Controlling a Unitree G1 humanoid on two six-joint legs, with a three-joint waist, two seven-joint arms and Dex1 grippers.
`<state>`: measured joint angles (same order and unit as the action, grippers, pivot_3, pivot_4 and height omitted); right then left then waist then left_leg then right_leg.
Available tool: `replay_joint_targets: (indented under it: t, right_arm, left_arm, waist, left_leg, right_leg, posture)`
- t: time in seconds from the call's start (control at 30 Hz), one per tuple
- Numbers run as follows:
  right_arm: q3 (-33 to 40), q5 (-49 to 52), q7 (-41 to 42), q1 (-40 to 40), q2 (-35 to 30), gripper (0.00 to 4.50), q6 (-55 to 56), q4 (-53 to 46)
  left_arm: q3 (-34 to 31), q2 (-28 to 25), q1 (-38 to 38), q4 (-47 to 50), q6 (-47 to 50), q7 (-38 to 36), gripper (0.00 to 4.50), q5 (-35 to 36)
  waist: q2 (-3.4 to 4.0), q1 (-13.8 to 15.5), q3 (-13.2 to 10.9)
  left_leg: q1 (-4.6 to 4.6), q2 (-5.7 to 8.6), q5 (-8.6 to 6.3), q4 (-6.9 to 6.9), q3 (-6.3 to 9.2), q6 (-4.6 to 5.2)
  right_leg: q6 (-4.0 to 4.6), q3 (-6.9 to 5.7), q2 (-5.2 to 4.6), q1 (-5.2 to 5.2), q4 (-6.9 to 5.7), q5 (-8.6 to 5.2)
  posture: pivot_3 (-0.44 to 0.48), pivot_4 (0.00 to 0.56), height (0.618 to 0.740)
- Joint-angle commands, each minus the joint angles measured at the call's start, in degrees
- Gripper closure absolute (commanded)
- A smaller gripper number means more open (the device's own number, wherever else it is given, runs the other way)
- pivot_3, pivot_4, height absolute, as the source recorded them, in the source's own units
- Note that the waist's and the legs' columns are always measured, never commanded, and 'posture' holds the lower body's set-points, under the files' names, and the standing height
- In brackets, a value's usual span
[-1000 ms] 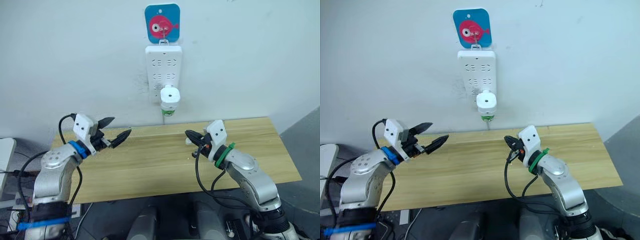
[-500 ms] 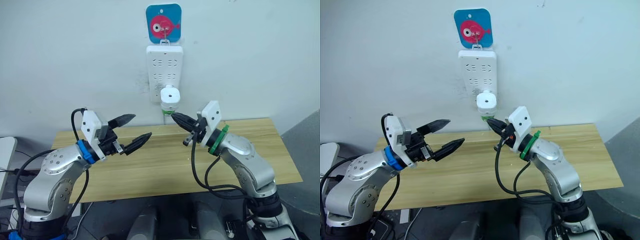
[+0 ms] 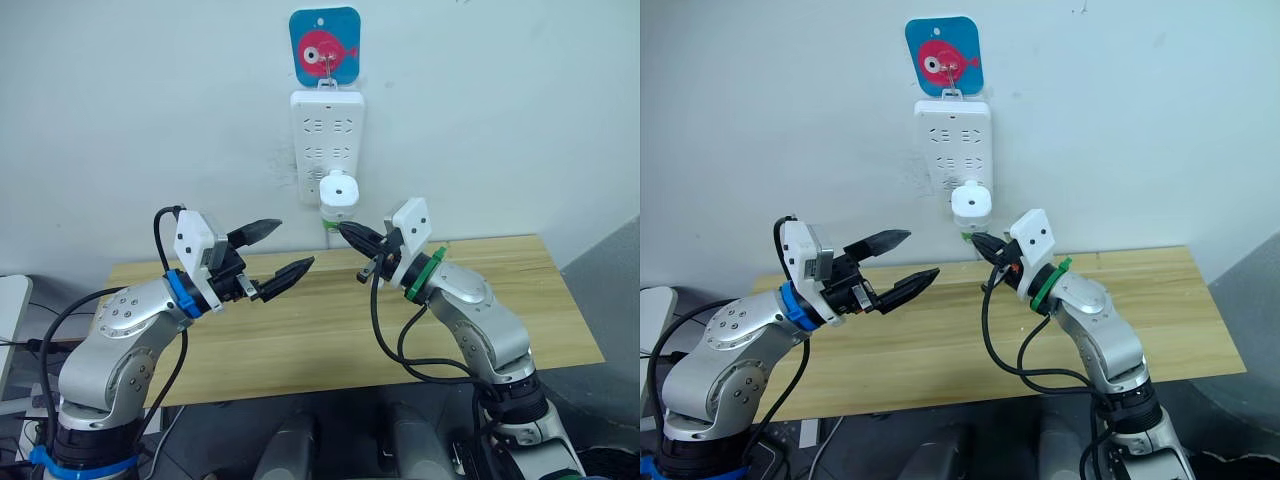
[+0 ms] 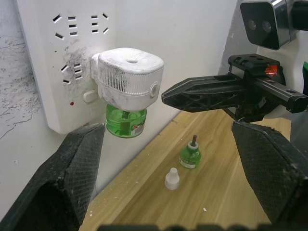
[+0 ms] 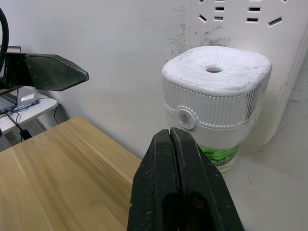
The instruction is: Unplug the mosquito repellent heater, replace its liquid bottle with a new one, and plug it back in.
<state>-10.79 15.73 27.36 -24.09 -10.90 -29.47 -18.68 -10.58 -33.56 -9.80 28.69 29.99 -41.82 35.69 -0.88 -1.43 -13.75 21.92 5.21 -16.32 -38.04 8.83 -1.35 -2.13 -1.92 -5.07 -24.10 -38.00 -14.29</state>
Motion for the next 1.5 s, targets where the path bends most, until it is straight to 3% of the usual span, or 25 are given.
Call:
replay_joint_targets:
  t: [0.03,0.77,0.93,1.0,1.1,1.17,1.3,1.5]
  right_arm:
    - [0.3,0.5,0.0,-1.2,0.3,4.49,0.8,-2.1]
    - [1.2,-1.8,-3.6,-3.7,3.1,4.49,2.3,1.9]
    - [4.2,-1.8,-6.8,-4.3,4.5,4.49,2.7,2.1]
    - [3.5,2.4,-2.4,-2.6,2.7,4.49,-1.2,-1.3]
    - [0.0,9.2,9.5,2.7,-6.8,4.49,-6.1,-10.4]
    - [1.4,11.9,13.3,5.8,-12.6,4.49,-7.6,-13.8]
    - [7.8,11.7,18.0,10.5,-22.1,3.57,-4.3,-11.3]
    - [17.3,9.5,23.2,13.4,-31.6,1.29,3.3,-0.3]
  left_arm:
    - [-0.3,-0.1,-0.6,0.9,-0.9,0.1,0.00,0.7]
    - [-0.5,-0.2,-2.2,0.3,-0.3,0.5,0.00,1.1]
    - [-0.5,0.0,-2.4,0.3,-0.1,0.9,0.00,1.4]
    - [-1.0,-0.4,-1.4,-0.2,0.1,0.8,0.00,1.3]
    - [-3.4,-1.7,1.8,-1.8,0.8,0.1,0.00,1.5]
    - [-5.4,-3.0,4.7,-3.5,0.3,-1.0,0.00,1.0]
    - [-8.5,-6.9,9.9,-6.5,-0.5,-3.0,0.00,-0.9]
    - [-14.8,-11.5,13.9,-12.7,-3.1,-5.2,0.00,-3.0]
  waist:
    - [0.00,0.0,0.0]
    - [0.00,0.0,0.0]
    - [0.00,-0.1,0.0]
    - [0.01,-0.1,0.0]
    - [0.00,0.1,0.0]
    - [0.00,0.0,0.0]
    - [0.00,-0.1,0.0]
    - [0.00,0.9,0.0]
  left_leg:
    - [0.00,0.00,0.00,0.00,0.00,0.00]
    - [-0.02,-0.01,0.03,-0.01,0.01,-0.03]
    - [-0.03,-0.01,0.05,-0.01,0.02,-0.05]
    - [-0.02,-0.02,0.08,-0.01,0.04,-0.09]
    - [0.00,0.00,0.09,0.00,0.07,-0.08]
    - [0.01,-0.01,0.06,0.01,0.08,-0.03]
    - [0.05,-0.05,0.04,0.08,-0.01,0.01]
    - [0.03,-0.06,-0.10,0.08,0.02,0.24]
  right_leg:
    - [0.00,0.00,0.00,0.00,0.00,0.00]
    - [0.01,-0.01,0.00,0.00,-0.07,0.01]
    - [0.05,-0.01,0.00,0.00,-0.09,0.03]
    - [0.13,-0.03,0.01,-0.01,-0.09,0.08]
    - [0.14,-0.06,0.01,0.02,-0.02,0.08]
    - [0.09,-0.07,0.02,0.03,0.08,0.05]
    - [0.10,-0.06,0.01,0.00,0.16,0.04]
    - [0.10,-0.13,0.00,0.04,0.10,0.03]
  posture:
    - [0.020,0.225,0.740]
    - [0.018,0.229,0.740]
    - [0.012,0.233,0.740]
    - [0.008,0.233,0.740]
    - [0.008,0.233,0.740]
    - [0.006,0.235,0.740]
    - [0.028,0.232,0.740]
    - [0.048,0.226,0.740]
